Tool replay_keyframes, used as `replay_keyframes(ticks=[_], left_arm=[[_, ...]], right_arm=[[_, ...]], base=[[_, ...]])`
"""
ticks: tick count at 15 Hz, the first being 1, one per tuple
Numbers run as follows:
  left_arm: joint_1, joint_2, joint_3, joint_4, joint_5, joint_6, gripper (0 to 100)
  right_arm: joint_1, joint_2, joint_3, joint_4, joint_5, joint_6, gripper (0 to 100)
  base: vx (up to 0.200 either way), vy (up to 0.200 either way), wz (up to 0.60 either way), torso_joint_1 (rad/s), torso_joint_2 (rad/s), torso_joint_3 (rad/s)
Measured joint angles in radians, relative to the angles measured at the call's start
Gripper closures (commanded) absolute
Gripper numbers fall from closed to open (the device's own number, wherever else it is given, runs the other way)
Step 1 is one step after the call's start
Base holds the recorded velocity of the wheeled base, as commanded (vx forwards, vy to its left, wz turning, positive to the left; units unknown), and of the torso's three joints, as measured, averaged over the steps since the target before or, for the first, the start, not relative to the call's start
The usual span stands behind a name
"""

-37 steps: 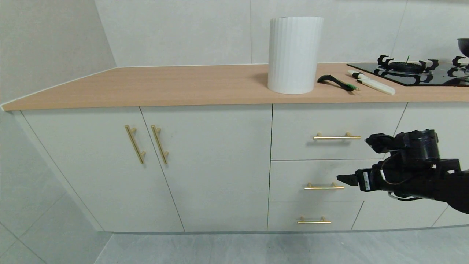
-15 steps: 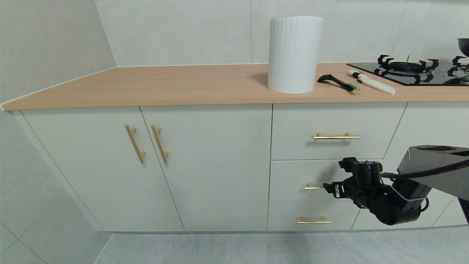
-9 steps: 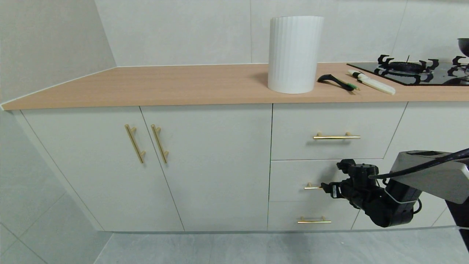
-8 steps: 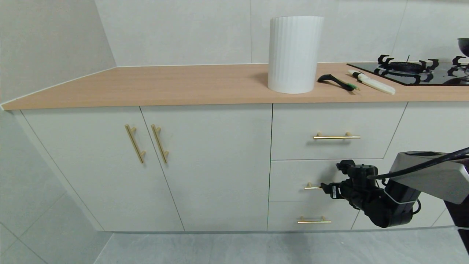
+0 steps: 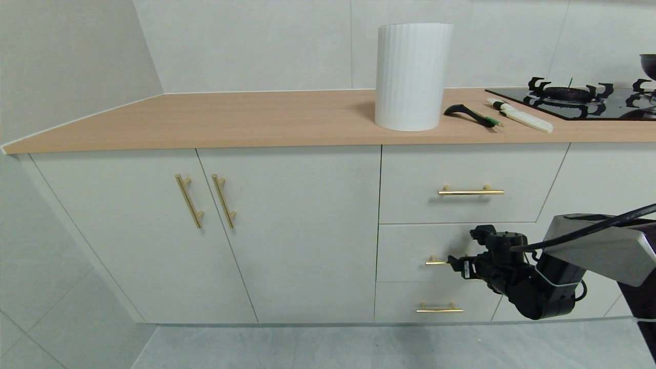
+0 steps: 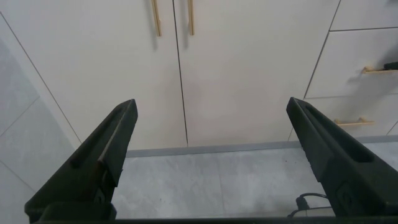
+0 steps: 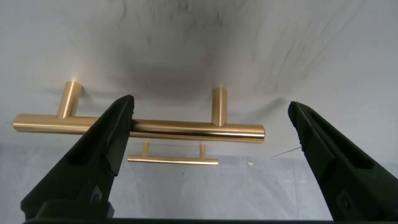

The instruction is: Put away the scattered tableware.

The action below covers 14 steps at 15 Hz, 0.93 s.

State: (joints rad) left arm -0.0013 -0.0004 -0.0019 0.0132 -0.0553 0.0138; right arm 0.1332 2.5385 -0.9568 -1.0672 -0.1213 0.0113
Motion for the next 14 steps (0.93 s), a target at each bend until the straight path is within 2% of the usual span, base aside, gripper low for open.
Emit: replay_keyframes(ticks=[10,14], left_arm=[[0.000,0.000,0.000,0.000,0.000,0.000,0],[0.000,0.000,0.000,-0.001,0.000,0.000,0]], right_arm=[[0.000,-0.008,0.010,0.051,0.000,-0.001,0],[0.000,-0.073,0.050,0.167,0.001,-0.002,0]], base=[[0.000,0.000,0.00,0.000,0.00,0.000],[0.000,0.000,0.00,0.000,0.00,0.000]])
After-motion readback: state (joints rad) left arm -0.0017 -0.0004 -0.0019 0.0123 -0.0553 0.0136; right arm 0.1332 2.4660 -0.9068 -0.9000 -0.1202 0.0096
